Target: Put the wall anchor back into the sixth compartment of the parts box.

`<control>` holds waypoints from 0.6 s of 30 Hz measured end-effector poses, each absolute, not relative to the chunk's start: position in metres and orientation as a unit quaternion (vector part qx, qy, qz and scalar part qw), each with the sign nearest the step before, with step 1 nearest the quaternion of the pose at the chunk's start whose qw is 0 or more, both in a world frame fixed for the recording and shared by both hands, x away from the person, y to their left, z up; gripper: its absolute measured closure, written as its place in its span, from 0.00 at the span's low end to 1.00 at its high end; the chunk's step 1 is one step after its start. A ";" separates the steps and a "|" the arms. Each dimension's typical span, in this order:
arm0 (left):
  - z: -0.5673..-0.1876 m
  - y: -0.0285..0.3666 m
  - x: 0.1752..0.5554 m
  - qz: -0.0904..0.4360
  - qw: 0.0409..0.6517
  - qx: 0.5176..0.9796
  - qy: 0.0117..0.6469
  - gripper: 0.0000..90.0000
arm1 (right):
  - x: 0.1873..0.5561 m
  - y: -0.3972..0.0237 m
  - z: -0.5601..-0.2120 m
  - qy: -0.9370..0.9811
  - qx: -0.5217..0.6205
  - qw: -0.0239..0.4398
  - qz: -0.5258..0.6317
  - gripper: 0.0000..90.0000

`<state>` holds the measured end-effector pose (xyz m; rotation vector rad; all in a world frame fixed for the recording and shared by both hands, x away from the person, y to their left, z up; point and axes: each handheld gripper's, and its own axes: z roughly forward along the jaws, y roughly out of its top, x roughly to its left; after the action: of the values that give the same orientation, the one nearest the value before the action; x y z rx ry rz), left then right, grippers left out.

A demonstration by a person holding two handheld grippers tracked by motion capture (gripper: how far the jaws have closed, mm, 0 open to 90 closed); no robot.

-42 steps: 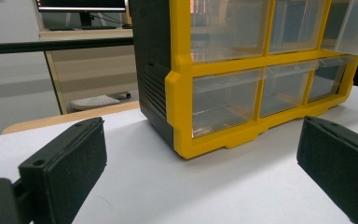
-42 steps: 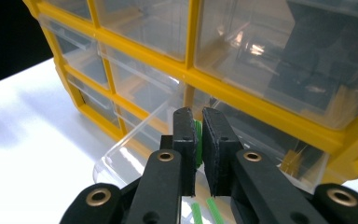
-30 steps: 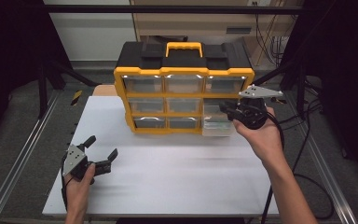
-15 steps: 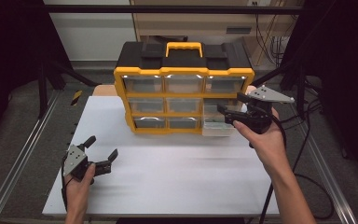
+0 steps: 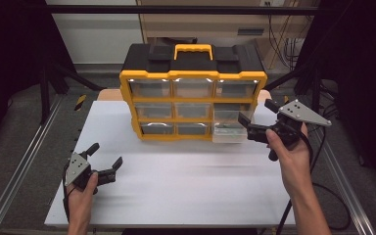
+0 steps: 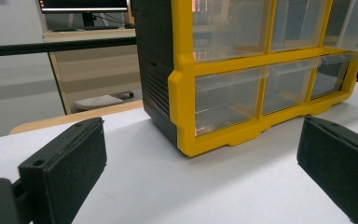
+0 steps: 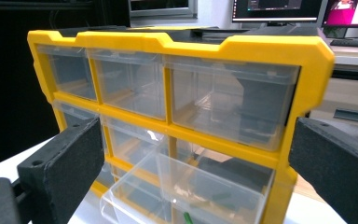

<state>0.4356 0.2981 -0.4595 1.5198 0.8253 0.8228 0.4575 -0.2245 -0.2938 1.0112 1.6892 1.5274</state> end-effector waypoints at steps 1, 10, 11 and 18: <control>-0.459 0.298 0.435 0.352 0.576 0.648 0.353 0.01 | 0.455 -0.226 -0.295 0.642 0.384 0.319 0.581 0.04; -0.458 0.301 0.431 0.352 0.578 0.647 0.352 0.01 | 0.441 -0.237 -0.299 0.634 0.384 0.328 0.586 0.05; -0.457 0.301 0.431 0.352 0.577 0.647 0.352 0.01 | 0.439 -0.239 -0.300 0.633 0.382 0.330 0.587 0.05; -0.457 0.301 0.428 0.352 0.575 0.650 0.351 0.01 | 0.425 -0.248 -0.315 0.628 0.381 0.333 0.591 0.06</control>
<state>0.4283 0.3010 -0.4566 1.5224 0.8219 0.8243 0.4246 -0.2479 -0.3145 0.9947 1.6405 1.5445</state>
